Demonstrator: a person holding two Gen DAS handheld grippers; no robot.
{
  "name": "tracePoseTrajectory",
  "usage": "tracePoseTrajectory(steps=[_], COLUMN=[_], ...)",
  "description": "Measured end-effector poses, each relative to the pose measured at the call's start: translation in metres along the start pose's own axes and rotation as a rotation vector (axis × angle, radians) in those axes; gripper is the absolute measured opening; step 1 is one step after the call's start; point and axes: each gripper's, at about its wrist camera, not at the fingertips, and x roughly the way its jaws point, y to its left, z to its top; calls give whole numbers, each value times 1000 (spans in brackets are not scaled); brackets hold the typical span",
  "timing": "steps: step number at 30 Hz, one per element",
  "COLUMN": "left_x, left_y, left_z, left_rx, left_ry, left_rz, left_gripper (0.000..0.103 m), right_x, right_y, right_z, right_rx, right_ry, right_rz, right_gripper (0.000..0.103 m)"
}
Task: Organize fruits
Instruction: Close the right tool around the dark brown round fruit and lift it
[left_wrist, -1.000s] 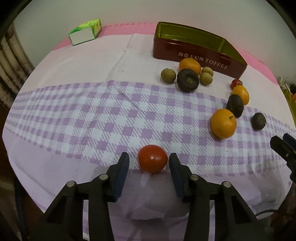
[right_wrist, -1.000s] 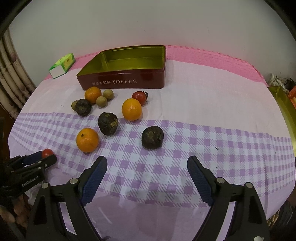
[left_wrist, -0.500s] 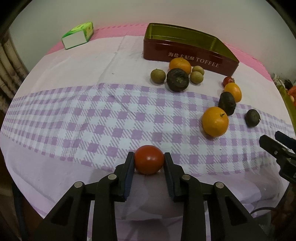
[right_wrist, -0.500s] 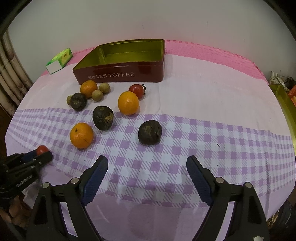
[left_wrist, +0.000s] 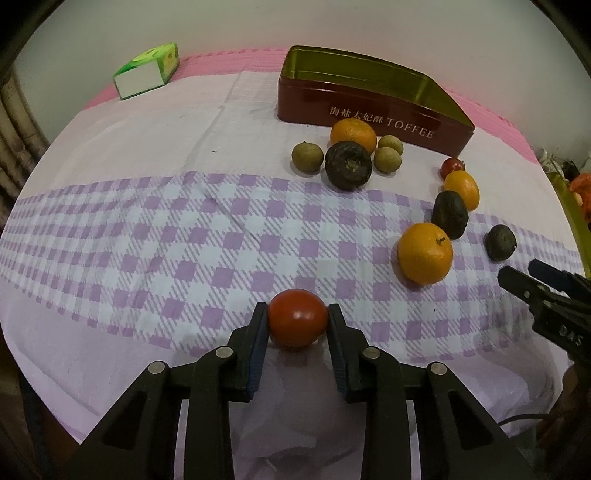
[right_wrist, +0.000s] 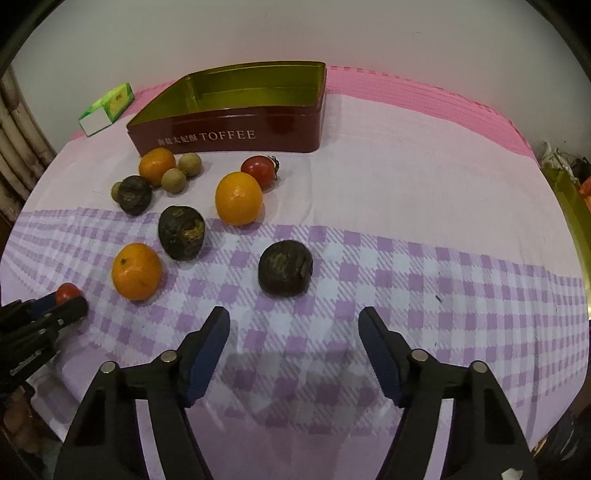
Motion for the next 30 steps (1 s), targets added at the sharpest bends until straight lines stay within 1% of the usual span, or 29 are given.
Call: tracePoseTrajectory(steps=[9, 10, 20, 23, 30], left_x=[4, 4, 6, 5, 8], left_y=[-2, -2, -5, -3, -3], left_z=[8, 9, 22, 21, 30], left_rx=[8, 8, 1, 0, -3], left_ry=[-5, -6, -8, -9, -8], left_rz=[4, 3, 3, 7, 12], left_gripper=[32, 32, 32, 32, 32], right_x=[20, 22, 29, 28, 29], right_y=[1, 0, 5, 8, 9], right_z=[18, 20, 29, 28, 29], right_rx=[-31, -32, -64, -71, -70], right_ry=[21, 25, 26, 29, 29], right_rz=[-13, -17, -19, -13, -6], right_gripper=[52, 52, 43, 38, 38])
